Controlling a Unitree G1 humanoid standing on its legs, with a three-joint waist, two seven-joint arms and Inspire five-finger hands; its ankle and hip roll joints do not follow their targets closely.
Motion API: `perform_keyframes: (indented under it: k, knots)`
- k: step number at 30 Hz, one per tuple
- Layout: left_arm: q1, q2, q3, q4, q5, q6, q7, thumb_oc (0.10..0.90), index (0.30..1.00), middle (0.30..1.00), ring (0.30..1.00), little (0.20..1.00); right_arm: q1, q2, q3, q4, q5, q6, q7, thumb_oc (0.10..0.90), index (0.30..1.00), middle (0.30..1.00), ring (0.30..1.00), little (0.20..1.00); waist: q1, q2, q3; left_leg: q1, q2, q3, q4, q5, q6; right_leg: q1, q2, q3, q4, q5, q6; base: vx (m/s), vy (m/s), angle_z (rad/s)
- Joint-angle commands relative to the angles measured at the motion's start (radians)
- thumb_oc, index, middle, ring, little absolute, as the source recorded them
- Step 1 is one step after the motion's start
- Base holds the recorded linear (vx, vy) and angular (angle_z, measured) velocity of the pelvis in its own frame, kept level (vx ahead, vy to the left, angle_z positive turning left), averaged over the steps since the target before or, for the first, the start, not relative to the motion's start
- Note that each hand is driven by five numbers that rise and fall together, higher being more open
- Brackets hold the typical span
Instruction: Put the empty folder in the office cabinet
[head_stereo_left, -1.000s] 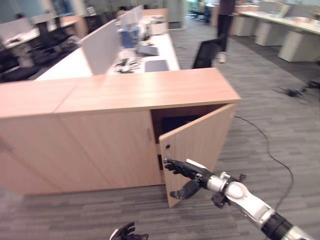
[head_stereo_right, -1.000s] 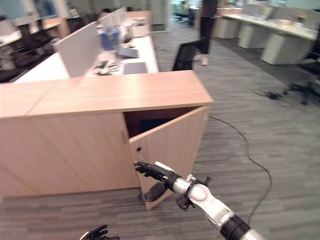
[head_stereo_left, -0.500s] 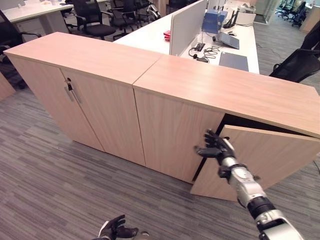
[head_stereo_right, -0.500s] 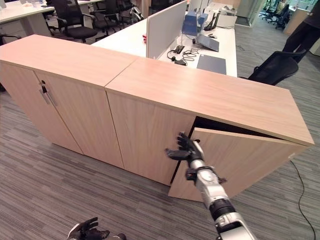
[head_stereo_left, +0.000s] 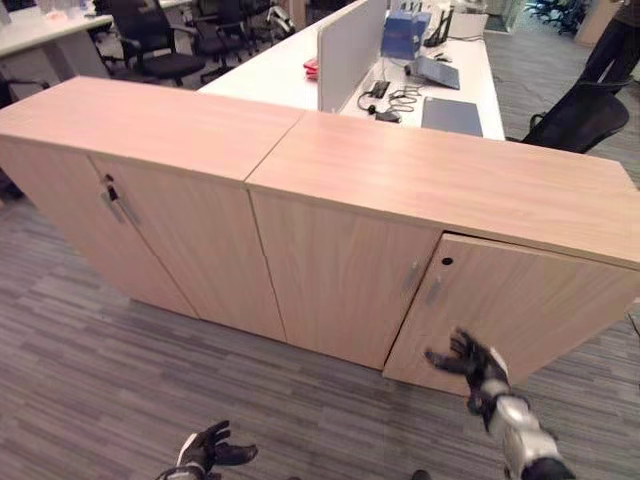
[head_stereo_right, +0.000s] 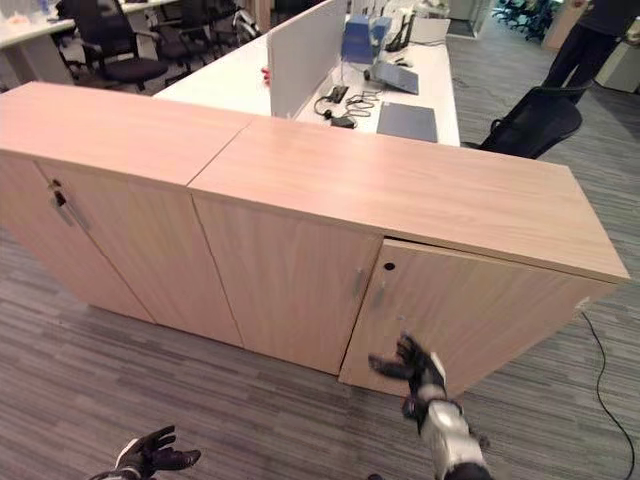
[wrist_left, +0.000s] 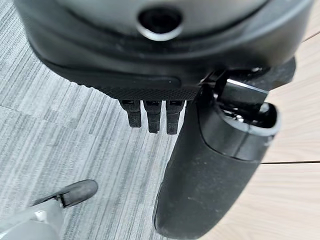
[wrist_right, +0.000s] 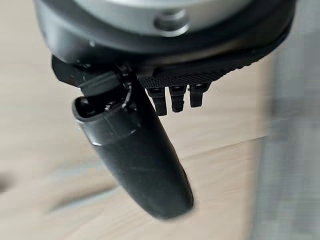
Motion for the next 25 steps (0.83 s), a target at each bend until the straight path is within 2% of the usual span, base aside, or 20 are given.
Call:
perform_keyframes:
  k: [1, 4, 9, 12, 13, 17, 25]
  knots:
    - [-0.087, -0.014, -0.047, 0.023, 0.073, -0.044, -0.034, 0.8, 0.9, 0.9, 0.9, 0.9, -0.107, -0.078, 0.024, -0.053, -0.093, -0.036, 0.103, 0.8, 0.9, 0.9, 0.9, 0.9, -0.009, 0.033, -0.028, -0.034, 0.1, -0.082, 0.038, -0.031, -0.067, 0.063, -0.004, -0.03, 0.119, -0.187, 0.048, 0.03, -0.114, 0.02]
    - [-0.089, -0.037, -0.075, 0.029, 0.08, -0.04, -0.04, 0.8, 0.9, 0.9, 0.9, 0.9, -0.098, -0.045, 0.012, -0.015, -0.033, -0.047, 0.105, 0.8, 0.9, 0.9, 0.9, 0.9, -0.026, 0.043, -0.031, -0.026, 0.112, -0.085, 0.029, -0.016, -0.08, 0.088, 0.016, -0.038, 0.084, -0.191, 0.038, 0.03, -0.115, 0.01]
    - [-0.082, -0.064, -0.076, 0.031, 0.067, -0.039, -0.038, 0.8, 0.9, 0.9, 0.9, 0.9, -0.047, -0.007, 0.005, 0.013, -0.005, -0.051, 0.117, 0.8, 0.9, 0.9, 0.9, 0.9, -0.043, 0.055, -0.034, -0.014, 0.133, -0.082, 0.024, -0.004, -0.095, 0.109, 0.04, -0.042, 0.052, -0.197, 0.026, 0.01, -0.078, -0.03]
    - [-0.08, -0.075, -0.074, 0.031, 0.058, -0.039, -0.036, 0.8, 0.9, 0.9, 0.9, 0.9, -0.026, 0.012, 0.007, 0.041, -0.012, -0.051, 0.111, 0.8, 0.9, 0.9, 0.9, 0.9, -0.051, 0.059, -0.033, -0.008, 0.142, -0.081, 0.024, 0.0, -0.101, 0.117, 0.049, -0.039, 0.042, -0.199, 0.022, 0.0, -0.056, -0.02]
    - [-0.074, -0.085, -0.073, 0.029, 0.048, -0.041, -0.033, 0.8, 0.9, 0.9, 0.9, 0.9, 0.002, 0.029, 0.015, 0.068, -0.062, -0.051, 0.097, 0.8, 0.9, 0.9, 0.9, 0.9, -0.064, 0.064, -0.03, 0.002, 0.153, -0.074, 0.024, 0.004, -0.107, 0.123, 0.059, -0.031, 0.03, -0.202, 0.017, 0.0, -0.056, 0.01]
    - [-0.077, -0.095, -0.076, 0.031, 0.04, -0.043, -0.033, 0.8, 0.9, 0.9, 0.9, 0.9, 0.016, 0.039, 0.038, 0.143, -0.125, -0.048, 0.094, 0.8, 0.9, 0.9, 0.9, 0.9, -0.077, 0.07, -0.025, 0.011, 0.165, -0.063, 0.027, 0.007, -0.113, 0.128, 0.07, -0.022, 0.015, -0.203, 0.012, -0.01, -0.05, -0.05]
    - [-0.083, -0.094, -0.1, 0.006, 0.039, -0.052, -0.03, 0.8, 0.9, 0.9, 0.9, 0.9, 0.006, 0.052, 0.018, 0.245, -0.109, -0.048, 0.082, 0.8, 0.9, 0.9, 0.9, 0.9, -0.094, 0.072, -0.024, 0.025, 0.174, -0.044, 0.025, 0.008, -0.118, 0.123, 0.077, -0.001, 0.009, -0.198, 0.01, 0.0, -0.015, -0.11]
